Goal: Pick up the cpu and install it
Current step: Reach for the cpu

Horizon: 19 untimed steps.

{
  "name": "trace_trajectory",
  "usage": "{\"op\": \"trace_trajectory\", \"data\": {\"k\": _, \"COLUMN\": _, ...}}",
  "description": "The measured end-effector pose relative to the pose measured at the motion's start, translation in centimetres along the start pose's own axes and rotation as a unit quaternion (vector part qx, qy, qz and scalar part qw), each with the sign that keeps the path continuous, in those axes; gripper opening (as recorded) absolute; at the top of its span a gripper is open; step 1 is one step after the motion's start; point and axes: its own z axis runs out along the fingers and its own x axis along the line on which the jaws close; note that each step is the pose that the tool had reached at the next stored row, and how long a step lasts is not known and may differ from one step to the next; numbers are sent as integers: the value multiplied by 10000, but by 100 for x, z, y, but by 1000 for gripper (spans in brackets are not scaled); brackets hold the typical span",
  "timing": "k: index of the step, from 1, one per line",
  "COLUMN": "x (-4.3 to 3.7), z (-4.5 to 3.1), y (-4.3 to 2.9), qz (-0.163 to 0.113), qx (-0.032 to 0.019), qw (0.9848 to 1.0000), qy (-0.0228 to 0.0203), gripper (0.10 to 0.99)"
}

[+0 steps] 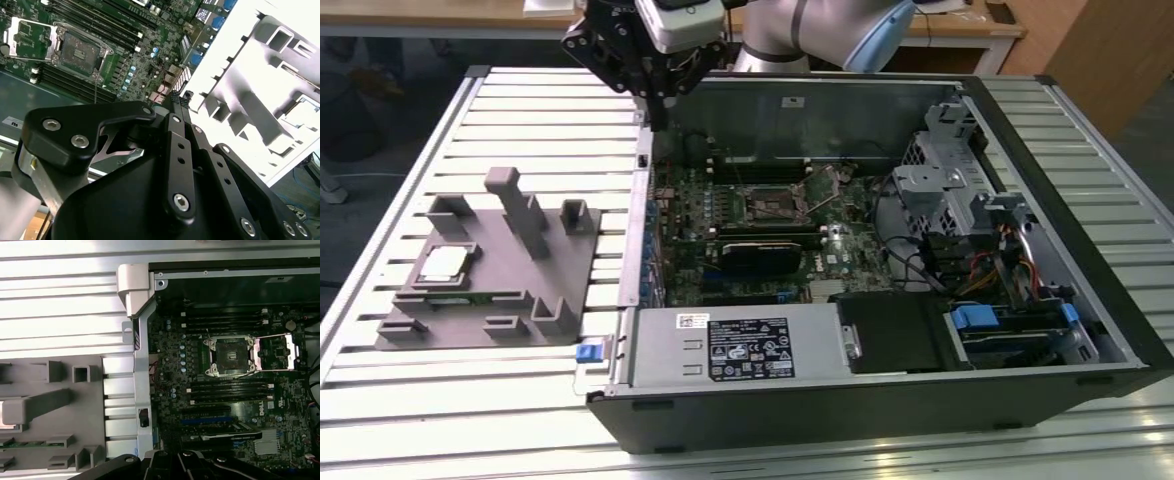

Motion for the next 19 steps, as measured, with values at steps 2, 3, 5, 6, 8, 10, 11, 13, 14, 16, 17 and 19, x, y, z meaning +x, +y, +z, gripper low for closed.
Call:
{"op": "trace_trajectory", "data": {"k": 2, "x": 12, "z": 0, "y": -1, "qz": 0, "qx": 0, "qw": 10000, "qy": 0, "gripper": 106}}
{"op": "trace_trajectory", "data": {"k": 3, "x": 18, "z": 0, "y": -1, "qz": 0, "qx": 0, "qw": 10000, "qy": 0, "gripper": 106}}
{"op": "trace_trajectory", "data": {"k": 5, "x": 30, "z": -1, "y": -2, "qz": 0, "qx": 0, "qw": 10000, "qy": 0, "gripper": 106}}
{"op": "trace_trajectory", "data": {"k": 6, "x": 35, "z": -1, "y": -2, "qz": 0, "qx": 0, "qw": 10000, "qy": 0, "gripper": 106}}
{"op": "trace_trajectory", "data": {"k": 8, "x": 48, "z": -1, "y": -3, "qz": 0, "qx": 0, "qw": 10000, "qy": 0, "gripper": 106}}
{"op": "trace_trajectory", "data": {"k": 10, "x": 59, "z": -1, "y": -4, "qz": 0, "qx": 0, "qw": 10000, "qy": 0, "gripper": 106}}
{"op": "trace_trajectory", "data": {"k": 11, "x": 65, "z": -1, "y": -4, "qz": 0, "qx": 0, "qw": 10000, "qy": 0, "gripper": 106}}
{"op": "trace_trajectory", "data": {"k": 13, "x": 76, "z": -1, "y": -5, "qz": 0, "qx": 0, "qw": 10000, "qy": 0, "gripper": 106}}
{"op": "trace_trajectory", "data": {"k": 14, "x": 82, "z": -1, "y": -6, "qz": 0, "qx": 0, "qw": 10000, "qy": 0, "gripper": 106}}
{"op": "trace_trajectory", "data": {"k": 16, "x": 92, "z": -1, "y": -7, "qz": 0, "qx": 0, "qw": 10000, "qy": 0, "gripper": 106}}
{"op": "trace_trajectory", "data": {"k": 17, "x": 98, "z": -1, "y": -7, "qz": 0, "qx": 0, "qw": 10000, "qy": 0, "gripper": 106}}
{"op": "trace_trajectory", "data": {"k": 19, "x": 109, "z": -2, "y": -8, "qz": 0, "qx": 0, "qw": 10000, "qy": 0, "gripper": 106}}
